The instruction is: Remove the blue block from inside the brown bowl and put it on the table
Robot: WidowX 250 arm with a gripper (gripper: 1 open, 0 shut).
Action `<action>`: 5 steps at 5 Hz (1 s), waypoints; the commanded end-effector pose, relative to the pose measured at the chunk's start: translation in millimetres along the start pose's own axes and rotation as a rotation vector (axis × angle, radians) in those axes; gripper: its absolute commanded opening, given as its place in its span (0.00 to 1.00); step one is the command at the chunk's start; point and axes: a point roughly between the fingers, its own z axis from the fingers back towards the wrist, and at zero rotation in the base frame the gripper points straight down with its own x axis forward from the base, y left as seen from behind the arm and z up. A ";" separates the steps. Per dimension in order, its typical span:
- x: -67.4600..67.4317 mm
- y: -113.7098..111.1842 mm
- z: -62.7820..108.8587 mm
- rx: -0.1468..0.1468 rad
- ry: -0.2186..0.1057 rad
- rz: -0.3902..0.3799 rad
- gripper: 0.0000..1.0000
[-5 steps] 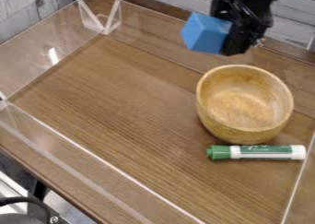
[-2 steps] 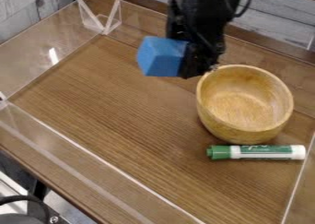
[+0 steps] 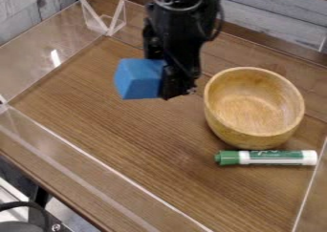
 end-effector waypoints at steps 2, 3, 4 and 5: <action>-7.1 -0.5 -8.2 0.032 -0.075 0.026 0.00; -9.7 -1.6 -16.5 0.038 -0.086 0.034 0.00; -13.1 -2.7 -24.2 0.042 -0.098 0.035 0.00; -15.7 -3.7 -29.7 0.042 -0.106 0.039 0.00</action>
